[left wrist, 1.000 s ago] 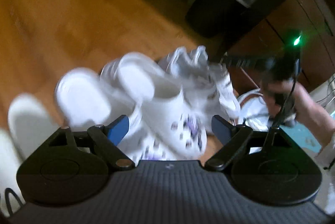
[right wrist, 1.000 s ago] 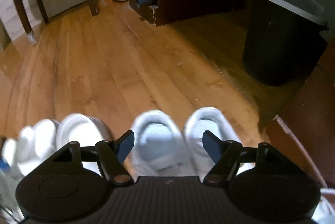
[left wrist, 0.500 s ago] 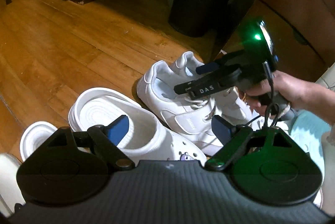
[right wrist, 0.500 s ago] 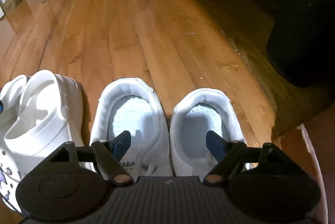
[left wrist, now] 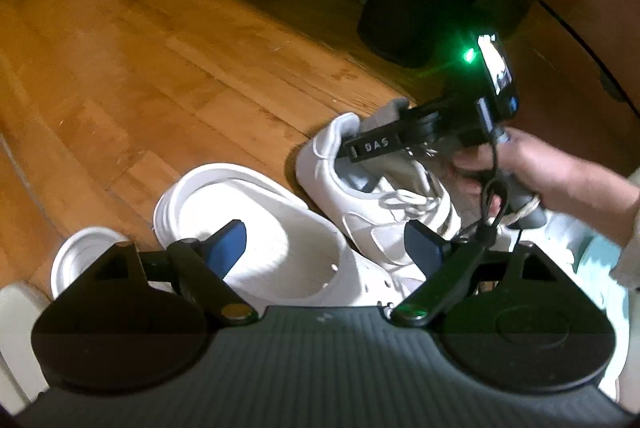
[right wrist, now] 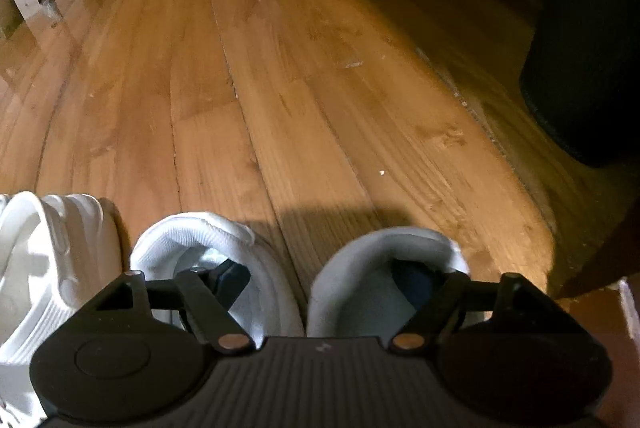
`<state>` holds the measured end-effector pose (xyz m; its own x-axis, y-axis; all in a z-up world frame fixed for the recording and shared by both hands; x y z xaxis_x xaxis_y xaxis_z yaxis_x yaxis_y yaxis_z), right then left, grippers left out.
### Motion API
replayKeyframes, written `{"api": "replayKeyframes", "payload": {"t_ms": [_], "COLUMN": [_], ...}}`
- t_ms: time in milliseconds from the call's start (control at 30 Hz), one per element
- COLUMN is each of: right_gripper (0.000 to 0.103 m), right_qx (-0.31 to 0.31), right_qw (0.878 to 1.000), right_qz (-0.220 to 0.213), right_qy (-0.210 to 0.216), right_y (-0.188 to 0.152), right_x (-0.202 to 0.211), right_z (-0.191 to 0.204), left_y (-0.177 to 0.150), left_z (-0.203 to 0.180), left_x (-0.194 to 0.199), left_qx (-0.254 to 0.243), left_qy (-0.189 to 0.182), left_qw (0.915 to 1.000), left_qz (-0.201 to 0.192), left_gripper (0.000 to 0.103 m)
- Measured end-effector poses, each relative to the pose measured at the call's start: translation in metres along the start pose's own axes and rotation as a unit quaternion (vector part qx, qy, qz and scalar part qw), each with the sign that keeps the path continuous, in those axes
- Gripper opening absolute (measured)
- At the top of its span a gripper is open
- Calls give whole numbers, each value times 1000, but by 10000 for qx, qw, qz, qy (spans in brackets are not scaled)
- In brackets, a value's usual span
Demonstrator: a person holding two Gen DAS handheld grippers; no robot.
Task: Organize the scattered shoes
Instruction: 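Grasp both white velcro sneakers with the right tool and lift them, then carry the sneakers past the crocs, set them down and open the right tool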
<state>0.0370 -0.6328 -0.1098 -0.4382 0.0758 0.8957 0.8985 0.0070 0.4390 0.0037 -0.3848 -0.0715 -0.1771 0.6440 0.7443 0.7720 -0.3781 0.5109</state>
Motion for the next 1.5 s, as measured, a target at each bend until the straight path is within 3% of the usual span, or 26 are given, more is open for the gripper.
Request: {"api": "replayKeyframes", "payload": {"t_ms": [33, 100, 167, 300, 467, 600, 733, 867, 1000, 1167, 1333, 1500], "right_gripper": [72, 36, 30, 27, 26, 26, 26, 25, 25, 25, 25, 25], "right_qx": [40, 19, -49, -276, -430, -443, -66, 147, 286, 488, -102, 85], "right_qw": [10000, 9998, 9995, 9961, 9812, 9568, 9427, 9258, 9214, 9248, 9331, 9488], "right_qz": [-48, -201, -284, -795, -1831, -2853, -3326, -3778, -3858, -3678, -3348, -2878], "right_qy": [-38, -46, -107, -263, -438, -353, -271, 26, 372, 840, 1305, 1299], "right_y": [0, -2, -3, -2, 12, 33, 58, 108, 153, 197, 228, 245], "right_x": [-2, 5, 8, 31, 89, 144, 177, 198, 201, 182, 143, 96], "right_z": [2, 6, 6, 2, 1, 16, 41, 67, 106, 169, 209, 244], "left_y": [0, 0, 1, 1, 7, 15, 20, 23, 23, 16, 7, 0], "left_z": [2, 6, 9, 10, 8, 9, 21, 44, 91, 137, 160, 182], "left_x": [0, 1, 2, 10, 22, 36, 51, 70, 98, 122, 135, 134], "left_qx": [40, 121, 191, 269, 322, 354, 495, 663, 1092, 1474, 1629, 1799], "left_qy": [10, 29, 47, 49, -85, -168, -112, 108, 425, 782, 922, 915], "left_qw": [10000, 9999, 9998, 9996, 9986, 9964, 9944, 9917, 9841, 9757, 9720, 9710], "left_qz": [2, 6, 8, -112, -420, -755, -924, -1096, -1333, -1418, -1421, -1281], "left_gripper": [86, 86, 86, 86, 86, 86, 86, 86, 86, 86, 86, 86]}}
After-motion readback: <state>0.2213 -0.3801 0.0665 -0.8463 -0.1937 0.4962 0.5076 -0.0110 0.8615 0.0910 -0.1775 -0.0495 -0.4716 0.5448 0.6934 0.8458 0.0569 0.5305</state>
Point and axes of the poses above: each gripper's, at about its wrist camera, not at the fingertips, and x roughly against the way its jaws point, z to its left, y to its top, the point moved 9 cm from there along -x, roughly the way its jaws point, and after that the axes turned 3 degrees about x, right-handed, at the moved point
